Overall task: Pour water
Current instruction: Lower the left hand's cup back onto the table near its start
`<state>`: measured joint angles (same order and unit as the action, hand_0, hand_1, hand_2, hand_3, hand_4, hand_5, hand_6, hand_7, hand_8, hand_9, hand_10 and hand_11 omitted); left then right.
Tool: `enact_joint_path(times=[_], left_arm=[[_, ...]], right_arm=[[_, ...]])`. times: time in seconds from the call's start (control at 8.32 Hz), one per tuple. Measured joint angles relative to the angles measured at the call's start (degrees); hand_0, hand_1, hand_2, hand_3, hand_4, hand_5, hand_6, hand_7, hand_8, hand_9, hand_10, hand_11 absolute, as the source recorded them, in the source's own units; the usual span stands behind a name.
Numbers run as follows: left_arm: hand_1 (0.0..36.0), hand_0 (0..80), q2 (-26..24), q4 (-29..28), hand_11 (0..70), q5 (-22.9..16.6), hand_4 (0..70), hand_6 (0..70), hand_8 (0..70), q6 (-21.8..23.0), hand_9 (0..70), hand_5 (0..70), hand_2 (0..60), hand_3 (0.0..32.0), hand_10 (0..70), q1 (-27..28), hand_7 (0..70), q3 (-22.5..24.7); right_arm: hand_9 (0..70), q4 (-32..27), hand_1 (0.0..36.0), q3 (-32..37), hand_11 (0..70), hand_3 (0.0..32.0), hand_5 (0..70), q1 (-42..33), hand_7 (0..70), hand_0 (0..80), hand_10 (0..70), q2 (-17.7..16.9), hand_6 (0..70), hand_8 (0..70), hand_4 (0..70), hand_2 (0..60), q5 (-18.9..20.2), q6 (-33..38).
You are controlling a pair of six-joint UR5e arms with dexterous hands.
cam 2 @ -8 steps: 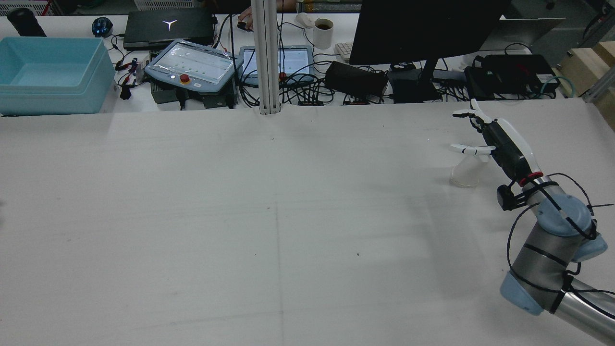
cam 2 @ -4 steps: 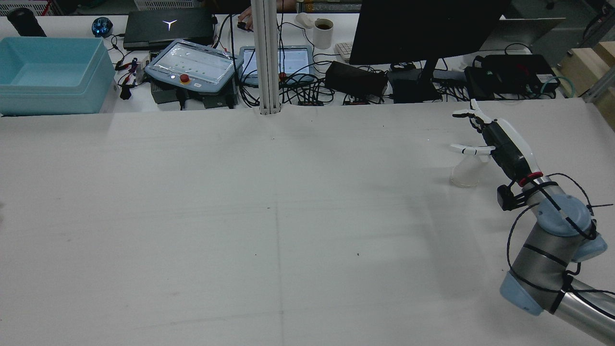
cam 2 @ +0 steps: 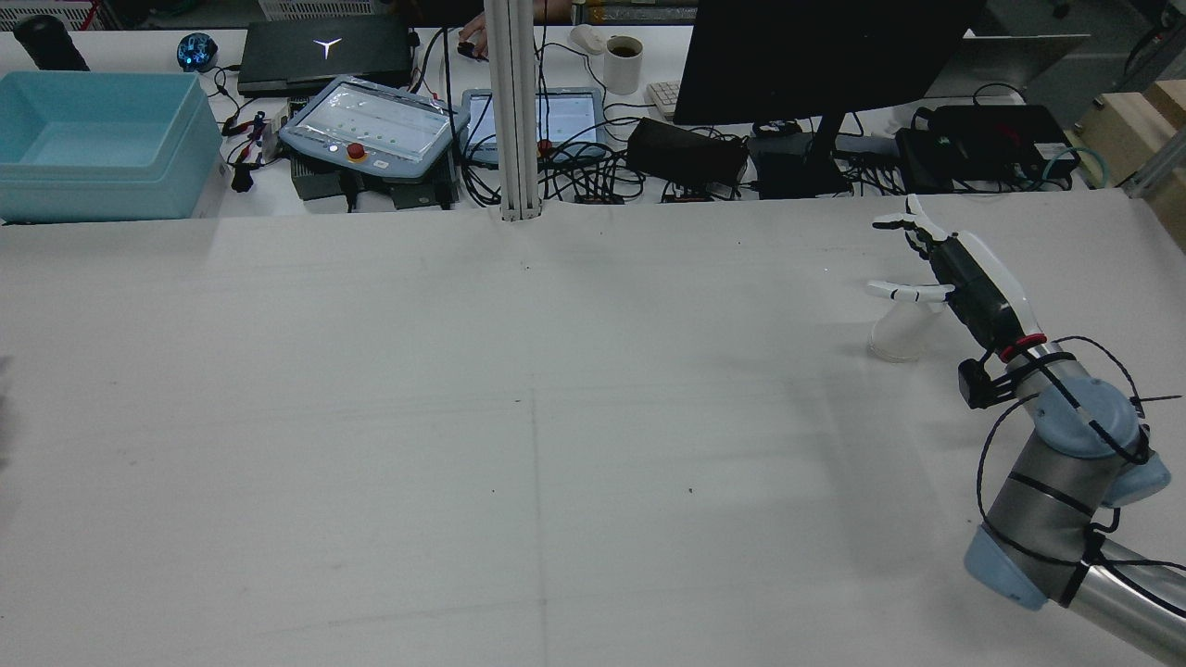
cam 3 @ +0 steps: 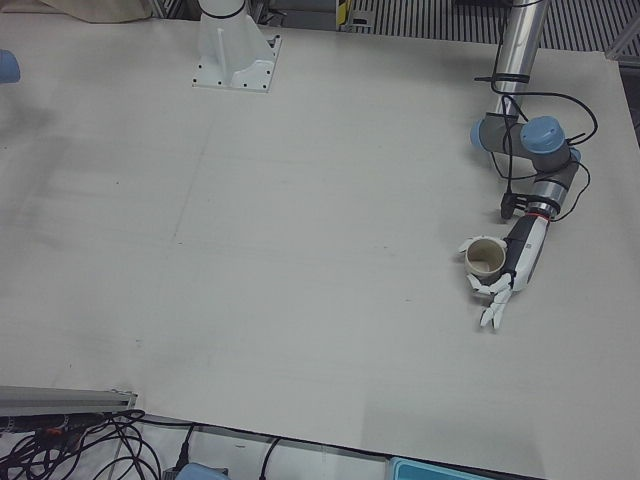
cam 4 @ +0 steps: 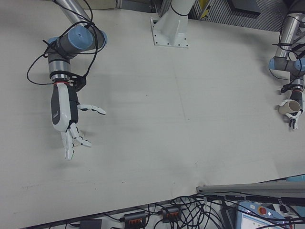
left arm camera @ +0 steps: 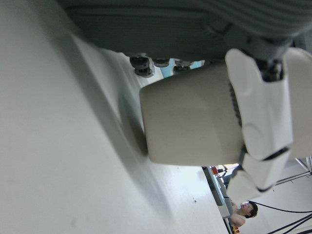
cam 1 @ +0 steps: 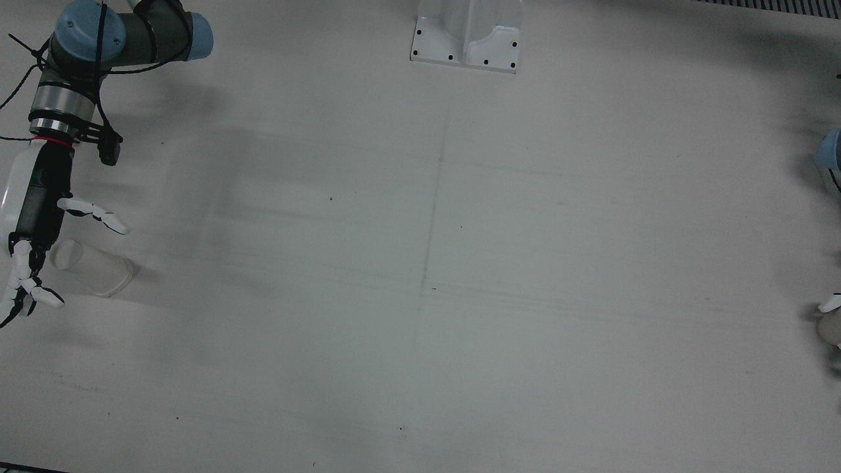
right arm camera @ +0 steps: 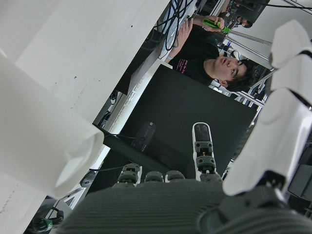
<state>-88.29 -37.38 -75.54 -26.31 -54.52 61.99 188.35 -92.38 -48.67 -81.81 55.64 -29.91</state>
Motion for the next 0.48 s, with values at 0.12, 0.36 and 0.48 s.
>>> enact_joint_path(times=[0.12, 0.36, 0.48], left_arm=[[10.6, 45.7, 0.0, 0.0, 9.2, 0.1, 5.2, 4.5, 0.0, 0.0, 0.0, 0.0, 0.0, 0.0, 5.5, 0.5, 0.0, 0.0], [10.5, 45.8, 0.1, -0.1, 8.5, 0.1, 3.0, 3.3, 0.0, 0.2, 0.0, 0.0, 0.0, 0.0, 5.1, 0.7, 0.0, 0.1], [10.7, 46.0, 0.4, -0.6, 8.2, 0.2, 2.6, 2.8, 0.0, 0.3, 0.0, 0.0, 0.0, 0.0, 4.9, 0.7, 0.0, 0.2]], right_arm=[[0.0, 0.0, 14.3, 0.0, 7.5, 0.0, 27.9, 0.1, 0.0, 46.2, 4.4, 0.0, 0.6, 0.0, 11.7, 16.9, 0.0, 0.0], [0.0, 0.0, 14.2, 0.1, 7.5, 0.0, 27.9, 0.3, 0.0, 46.1, 4.4, 0.0, 0.7, 0.0, 12.0, 16.9, -0.1, -0.1], [0.0, 0.0, 14.2, 0.2, 7.5, 0.0, 27.9, 0.4, 0.0, 46.1, 4.3, 0.1, 0.7, 0.0, 12.0, 17.2, -0.1, -0.1]])
